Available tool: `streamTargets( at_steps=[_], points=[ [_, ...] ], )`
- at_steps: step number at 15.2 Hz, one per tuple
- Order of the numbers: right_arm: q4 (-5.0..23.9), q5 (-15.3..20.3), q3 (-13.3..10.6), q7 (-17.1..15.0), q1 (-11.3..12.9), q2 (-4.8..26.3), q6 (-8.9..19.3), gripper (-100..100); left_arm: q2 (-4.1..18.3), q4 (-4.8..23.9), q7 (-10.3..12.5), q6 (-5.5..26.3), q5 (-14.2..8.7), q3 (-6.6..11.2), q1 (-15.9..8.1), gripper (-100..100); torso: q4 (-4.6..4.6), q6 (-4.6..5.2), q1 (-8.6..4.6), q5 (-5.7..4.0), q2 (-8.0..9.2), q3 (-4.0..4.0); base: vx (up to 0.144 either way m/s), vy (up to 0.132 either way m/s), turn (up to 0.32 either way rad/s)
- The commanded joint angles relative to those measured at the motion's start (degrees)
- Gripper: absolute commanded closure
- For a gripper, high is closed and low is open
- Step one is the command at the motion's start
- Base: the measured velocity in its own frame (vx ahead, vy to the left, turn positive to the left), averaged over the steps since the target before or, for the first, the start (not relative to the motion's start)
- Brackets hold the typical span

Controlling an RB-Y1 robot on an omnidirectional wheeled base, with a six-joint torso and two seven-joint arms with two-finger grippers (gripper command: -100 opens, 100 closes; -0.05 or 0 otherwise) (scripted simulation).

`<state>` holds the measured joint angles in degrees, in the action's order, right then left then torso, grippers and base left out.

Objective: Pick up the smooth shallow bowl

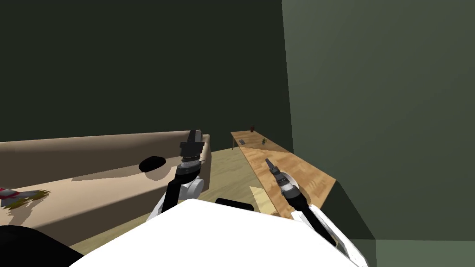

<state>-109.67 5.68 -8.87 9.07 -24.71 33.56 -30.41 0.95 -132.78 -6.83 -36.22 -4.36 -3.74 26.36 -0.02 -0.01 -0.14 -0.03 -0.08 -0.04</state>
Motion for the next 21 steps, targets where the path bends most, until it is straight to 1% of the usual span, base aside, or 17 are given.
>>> streamTargets(
  at_steps=[1, 2, 3, 4, 5, 7, 8, 9, 11, 13, 14, 15, 16, 17, 18, 20, 21],
  points=[
    [0.77, 0.33, -0.34, 0.07, -0.24, 1.68, 0.10, -100, 0.00, 0.00, 0.00, 0.00, 0.00, 0.00, 0.00, 0, 0.00, 0.00, 0.00, 0.00, 0.00, 0.00, 0.010, -0.019, 0.033],
    [3.13, 1.04, -1.12, 0.04, -0.17, 3.72, 0.32, -100, 0.00, 0.00, 0.00, 0.00, 0.00, 0.00, 0.00, 0, 0.00, 0.02, 0.02, 0.00, 0.01, 0.00, 0.011, -0.020, 0.093],
    [3.13, 1.04, -1.12, 0.04, -0.17, 4.60, 0.32, -100, 0.00, 0.00, 0.00, 0.00, 0.00, 0.00, 0.00, 0, 0.00, 0.00, 0.01, 0.00, 0.01, 0.00, 0.009, -0.024, 0.090],
    [5.42, 1.76, -1.94, 0.02, -0.10, 6.10, 0.54, -100, 0.00, 0.00, 0.00, 0.00, 0.00, 0.00, 0.00, 0, 0.00, 0.01, 0.00, 0.00, 0.01, 0.01, 0.008, -0.027, 0.131],
    [5.53, 1.76, -1.94, 0.02, -0.10, 7.51, 0.54, -100, 0.00, 0.00, 0.00, 0.00, 0.00, 0.00, 0.00, 0, 0.00, -0.01, -0.01, 0.00, 0.01, 0.01, 0.010, -0.025, 0.112],
    [7.93, 2.50, -2.81, -0.01, -0.06, 10.04, 0.76, -100, 0.00, 0.00, 0.00, 0.00, 0.00, 0.00, 0.00, 0, 0.00, -0.01, -0.01, -0.01, -0.01, -0.01, 0.016, -0.025, 0.104],
    [7.93, 2.50, -2.81, -0.01, -0.06, 10.40, 0.76, -100, 0.00, 0.00, 0.00, 0.00, 0.00, 0.00, 0.00, 0, -0.01, 0.01, -0.01, 0.00, -0.01, -0.01, 0.012, -0.020, 0.031],
    [9.89, 3.25, -3.72, -0.04, -0.04, 12.29, 0.98, -100, 0.00, 0.00, 0.00, 0.00, 0.00, 0.00, 0.00, 0, 0.00, 0.03, 0.00, 0.00, 0.00, 0.00, 0.011, -0.017, 0.093],
    [12.21, 4.01, -4.68, -0.08, -0.04, 14.62, 1.18, -100, 0.00, 0.00, 0.00, 0.00, 0.00, 0.00, 0.00, 0, 0.00, 0.01, 0.02, 0.01, 0.00, 0.00, 0.012, -0.018, 0.111],
    [12.74, 4.01, -4.68, -0.08, -0.04, 16.02, 1.18, -100, 0.00, 0.00, 0.00, 0.00, 0.00, 0.00, 0.00, 0, 0.00, 0.01, 0.01, 0.01, -0.01, -0.01, 0.013, -0.021, 0.072],
    [14.85, 4.77, -5.69, -0.12, -0.05, 18.09, 1.38, -100, 0.00, 0.00, 0.00, 0.00, 0.00, 0.00, 0.00, 0, 0.00, 0.02, 0.02, 0.01, -0.01, 0.00, 0.010, -0.014, 0.089],
    [15.12, 4.77, -5.69, -0.12, -0.05, 18.73, 1.38, -100, 0.00, 0.00, 0.00, 0.00, 0.00, 0.00, 0.00, 0, 0.00, 0.01, 0.02, 0.01, -0.01, 0.00, 0.012, -0.016, 0.104],
    [17.47, 5.54, -6.73, -0.16, -0.09, 20.47, 1.57, -100, 0.00, 0.00, 0.00, 0.00, 0.00, 0.00, 0.00, 0, 0.00, 0.01, 0.03, 0.01, -0.01, 0.00, 0.015, -0.019, 0.129],
    [17.47, 5.54, -6.73, -0.16, -0.09, 21.34, 1.57, -100, 0.00, 0.00, 0.00, 0.00, 0.00, 0.00, 0.00, 0, -0.01, 0.00, 0.03, 0.00, -0.02, -0.01, 0.017, -0.019, 0.121],
    [19.74, 6.30, -7.82, -0.21, -0.15, 22.86, 1.74, -100, 0.00, 0.00, 0.00, 0.00, 0.00, 0.00, 0.00, 0, 0.00, 0.00, 0.02, 0.02, -0.03, -0.02, 0.021, -0.019, 0.125],
    [19.79, 6.30, -7.82, -0.21, -0.15, 23.89, 1.74, -100, 0.00, 0.00, 0.00, 0.00, 0.00, 0.00, 0.00, 0, -0.01, 0.01, 0.02, 0.01, -0.05, -0.03, 0.019, -0.015, 0.081],
    [22.05, 7.07, -8.95, -0.26, -0.24, 25.90, 1.91, -100, 0.00, 0.00, 0.00, 0.00, 0.00, 0.00, 0.00, 0, -0.01, 0.02, 0.05, 0.02, -0.04, -0.02, 0.016, -0.011, 0.079]
  ],
)
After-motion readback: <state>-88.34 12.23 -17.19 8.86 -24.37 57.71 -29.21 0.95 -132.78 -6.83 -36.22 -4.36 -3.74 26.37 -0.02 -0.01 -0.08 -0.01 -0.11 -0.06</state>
